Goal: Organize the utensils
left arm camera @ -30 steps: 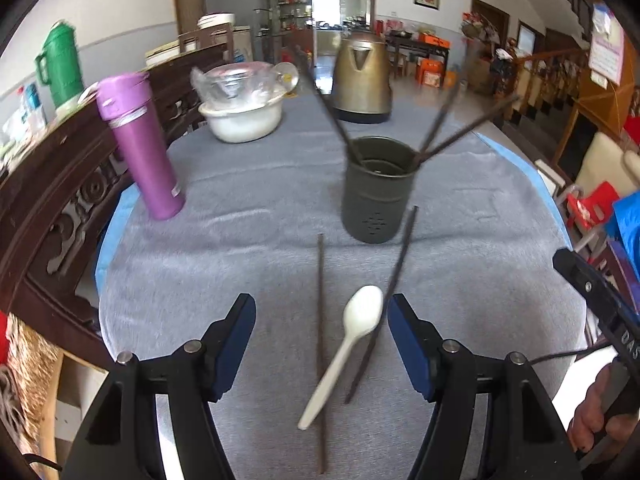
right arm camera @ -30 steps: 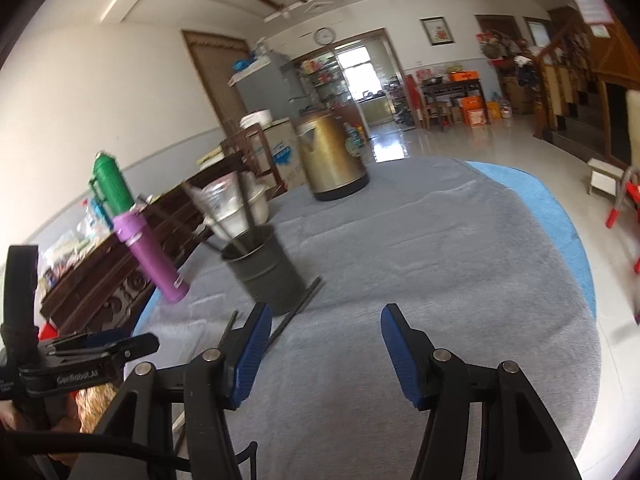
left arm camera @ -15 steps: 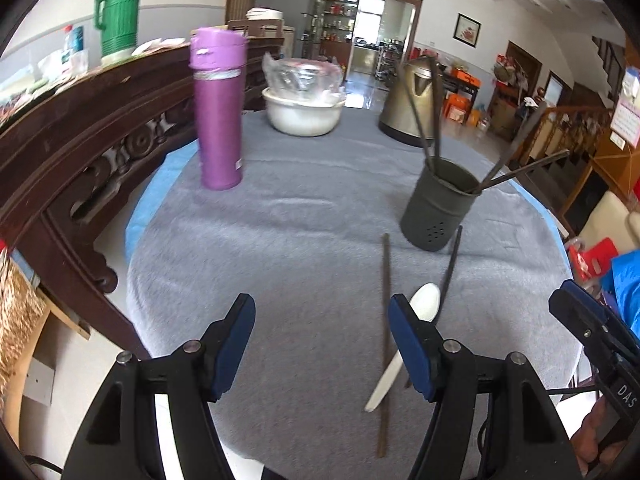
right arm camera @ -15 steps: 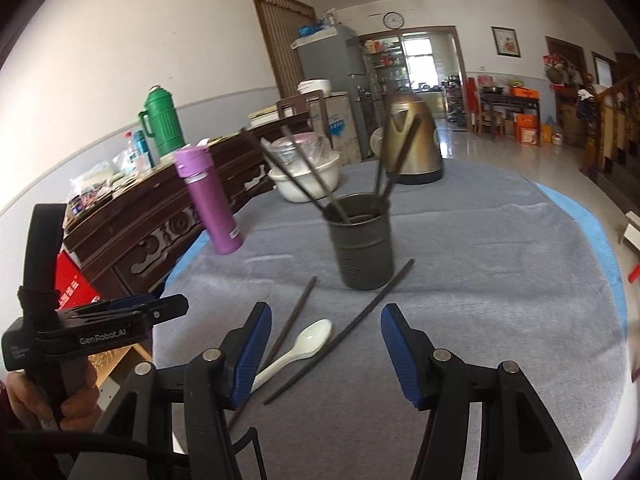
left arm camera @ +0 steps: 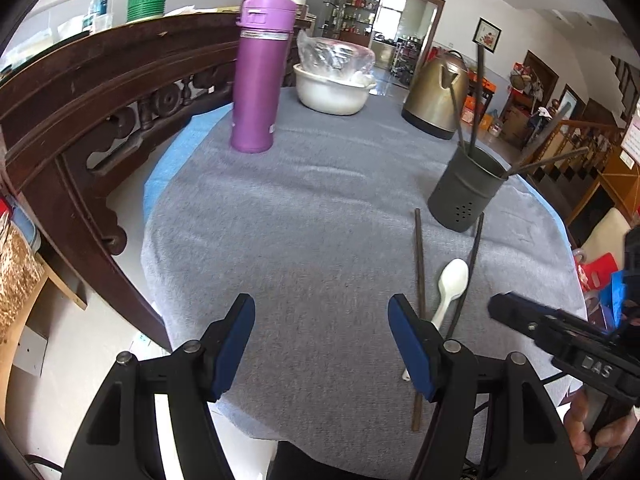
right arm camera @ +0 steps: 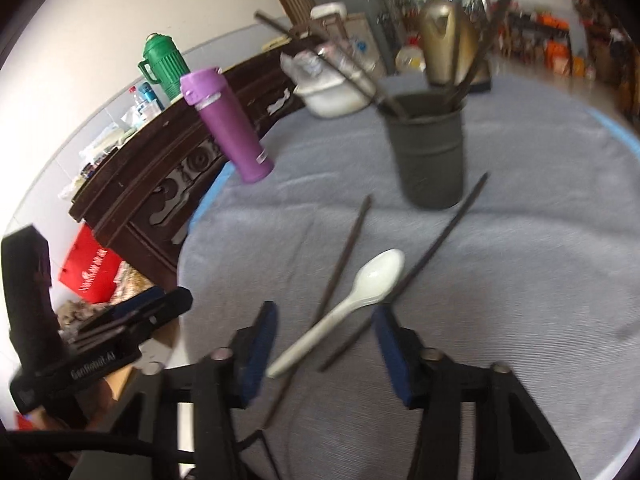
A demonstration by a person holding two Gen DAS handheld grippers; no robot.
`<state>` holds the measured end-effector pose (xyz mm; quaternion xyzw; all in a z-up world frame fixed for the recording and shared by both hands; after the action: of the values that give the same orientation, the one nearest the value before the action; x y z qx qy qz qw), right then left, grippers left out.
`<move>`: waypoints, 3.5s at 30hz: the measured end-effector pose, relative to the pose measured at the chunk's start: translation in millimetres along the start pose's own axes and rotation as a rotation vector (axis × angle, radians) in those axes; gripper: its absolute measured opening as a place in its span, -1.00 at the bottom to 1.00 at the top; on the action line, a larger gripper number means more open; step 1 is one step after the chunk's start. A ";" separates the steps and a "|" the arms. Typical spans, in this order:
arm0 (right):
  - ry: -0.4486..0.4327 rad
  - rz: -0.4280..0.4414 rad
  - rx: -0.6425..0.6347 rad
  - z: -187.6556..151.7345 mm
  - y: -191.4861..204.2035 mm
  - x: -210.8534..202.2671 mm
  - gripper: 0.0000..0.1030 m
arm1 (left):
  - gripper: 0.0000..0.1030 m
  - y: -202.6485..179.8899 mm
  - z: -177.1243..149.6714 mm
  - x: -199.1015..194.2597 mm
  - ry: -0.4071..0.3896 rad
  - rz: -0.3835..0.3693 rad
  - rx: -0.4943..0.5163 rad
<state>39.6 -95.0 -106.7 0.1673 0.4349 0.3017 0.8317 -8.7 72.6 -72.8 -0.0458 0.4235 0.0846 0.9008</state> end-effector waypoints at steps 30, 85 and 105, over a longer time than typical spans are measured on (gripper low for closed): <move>0.048 0.088 0.313 8.2 -47.8 26.0 -0.82 | 0.36 22.2 1.2 3.9 0.013 0.018 -0.050; 0.002 -0.109 0.187 20.2 -126.8 -11.8 -0.40 | 0.36 -83.8 1.0 -15.5 0.016 0.012 0.215; -0.088 -0.154 0.338 -1.9 -194.7 -87.5 -0.37 | -0.12 -214.4 12.9 61.9 0.391 -0.304 0.502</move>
<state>69.0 -300.0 -158.6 0.2842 0.4541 0.1523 0.8306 80.8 -128.8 -110.0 0.0991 0.5840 -0.1674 0.7881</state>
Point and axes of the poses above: each gripper's, at about its wrist camera, not at the fingertips, and x roughly the way its jaws point, y to its left, z to its top, the point moved 2 cm from there along x, roughly the way its jaws point, and after that the axes turned 14 degrees about z, right-handed, at the moved point
